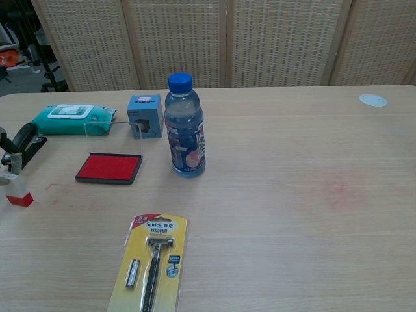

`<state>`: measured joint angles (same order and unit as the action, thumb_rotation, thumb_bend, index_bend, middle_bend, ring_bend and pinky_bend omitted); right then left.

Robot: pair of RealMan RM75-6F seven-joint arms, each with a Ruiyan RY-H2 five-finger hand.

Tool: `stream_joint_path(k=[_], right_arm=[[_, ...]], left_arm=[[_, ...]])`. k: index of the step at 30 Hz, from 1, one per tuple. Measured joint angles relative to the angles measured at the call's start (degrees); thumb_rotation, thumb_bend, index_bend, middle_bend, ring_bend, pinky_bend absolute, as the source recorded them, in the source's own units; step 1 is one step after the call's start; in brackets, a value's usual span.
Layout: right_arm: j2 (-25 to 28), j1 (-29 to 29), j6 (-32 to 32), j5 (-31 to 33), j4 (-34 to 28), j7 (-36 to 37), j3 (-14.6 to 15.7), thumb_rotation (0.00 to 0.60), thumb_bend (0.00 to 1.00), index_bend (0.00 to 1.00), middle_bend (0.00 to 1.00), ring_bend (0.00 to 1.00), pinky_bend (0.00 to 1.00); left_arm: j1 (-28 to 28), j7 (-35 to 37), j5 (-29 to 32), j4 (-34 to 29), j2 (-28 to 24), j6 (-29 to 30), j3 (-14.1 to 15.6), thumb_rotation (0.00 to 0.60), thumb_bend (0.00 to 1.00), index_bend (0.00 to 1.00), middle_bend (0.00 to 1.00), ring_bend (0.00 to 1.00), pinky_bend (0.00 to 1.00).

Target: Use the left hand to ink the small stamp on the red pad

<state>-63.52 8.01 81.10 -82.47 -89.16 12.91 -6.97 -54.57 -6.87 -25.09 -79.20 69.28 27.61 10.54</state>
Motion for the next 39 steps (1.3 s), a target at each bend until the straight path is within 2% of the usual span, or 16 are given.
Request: stream_joint_path(k=[7, 16, 21, 23, 24, 25, 26, 27, 28, 29, 30, 32, 36, 39], right_arm=[[0.05, -0.04, 0.11, -0.15, -0.06, 0.04, 0.04, 0.6, 0.0, 0.0, 0.0, 0.0, 0.0], [0.25, -0.15, 0.22, -0.02, -0.15, 0.49, -0.05, 0.6, 0.0, 0.0, 0.0, 0.0, 0.0], [0.25, -0.16, 0.28, -0.18, -0.18, 0.49, 0.0, 0.6, 0.0, 0.0, 0.0, 0.0, 0.0], [0.24, -0.19, 0.29, -0.17, -0.17, 0.49, 0.01, 0.6, 0.0, 0.0, 0.0, 0.0, 0.0], [0.24, -0.2, 0.31, -0.15, -0.16, 0.52, 0.0, 0.6, 0.0, 0.0, 0.0, 0.0, 0.0], [0.24, -0.2, 0.32, -0.13, -0.15, 0.51, -0.01, 0.6, 0.0, 0.0, 0.0, 0.0, 0.0], [0.24, -0.2, 0.32, -0.12, -0.15, 0.52, -0.03, 0.6, 0.0, 0.0, 0.0, 0.0, 0.0], [0.25, -0.2, 0.32, -0.1, -0.14, 0.54, -0.05, 0.6, 0.0, 0.0, 0.0, 0.0, 0.0], [0.25, -0.19, 0.31, -0.11, -0.14, 0.57, -0.05, 0.6, 0.0, 0.0, 0.0, 0.0, 0.0], [0.27, -0.19, 0.31, -0.11, -0.14, 0.62, -0.05, 0.6, 0.0, 0.0, 0.0, 0.0, 0.0], [0.28, -0.2, 0.34, -0.14, -0.13, 0.64, -0.05, 0.6, 0.0, 0.0, 0.0, 0.0, 0.0], [0.29, -0.21, 0.43, -0.24, -0.11, 0.66, -0.05, 0.6, 0.0, 0.0, 0.0, 0.0, 0.0], [0.06, -0.26, 1.14, -1.08, 0.23, 0.76, 0.01, 0.6, 0.0, 0.0, 0.0, 0.0, 0.0], [-0.2, -0.26, 1.33, -1.48, 0.49, 0.72, 0.16, 0.6, 0.0, 0.0, 0.0, 0.0, 0.0]], left_arm=[[0.38, 0.25, -1.06, -1.27, -1.17, 0.21, 0.11, 0.6, 0.32, 0.47, 1.0, 1.0, 0.93], [2.42, 3.07, -5.33, -3.68, -4.48, 0.06, -2.09, 0.6, 0.32, 0.47, 1.0, 1.0, 0.93], [2.97, 4.17, -6.86, -4.42, -5.96, -1.67, -2.48, 0.6, 0.31, 0.45, 0.95, 0.99, 0.92], [3.37, 5.03, -7.9, -4.97, -6.73, -1.73, -3.25, 0.6, 0.25, 0.4, 0.84, 0.89, 0.87], [3.63, 5.42, -8.39, -5.29, -7.03, -1.46, -3.72, 0.6, 0.21, 0.33, 0.71, 0.75, 0.79], [4.11, 6.02, -9.17, -5.85, -7.45, -0.72, -4.46, 0.6, 0.16, 0.24, 0.54, 0.57, 0.66], [4.62, 6.57, -10.01, -6.4, -7.8, 0.17, -5.12, 0.6, 0.14, 0.17, 0.4, 0.44, 0.56], [5.26, 7.21, -11.09, -7.05, -8.18, 1.28, -5.82, 0.6, 0.11, 0.08, 0.21, 0.24, 0.39], [6.26, 8.2, -12.85, -8.02, -8.73, 3.05, -6.78, 0.6, 0.08, 0.02, 0.07, 0.09, 0.24], [7.15, 8.99, -14.42, -8.82, -9.15, 4.58, -7.43, 0.6, 0.07, 0.01, 0.02, 0.04, 0.16], [8.13, 9.75, -16.19, -9.59, -9.55, 6.22, -8.02, 0.6, 0.06, 0.0, 0.0, 0.0, 0.07], [10.62, 11.24, -20.48, -11.05, -10.25, 10.84, -9.03, 0.6, 0.04, 0.0, 0.0, 0.0, 0.0], [16.6, 12.57, -27.14, -11.53, -9.58, 23.35, -9.59, 0.6, 0.02, 0.0, 0.0, 0.0, 0.0], [22.33, 13.74, -31.83, -9.78, -6.99, 35.66, -9.87, 0.6, 0.02, 0.0, 0.0, 0.0, 0.0]])
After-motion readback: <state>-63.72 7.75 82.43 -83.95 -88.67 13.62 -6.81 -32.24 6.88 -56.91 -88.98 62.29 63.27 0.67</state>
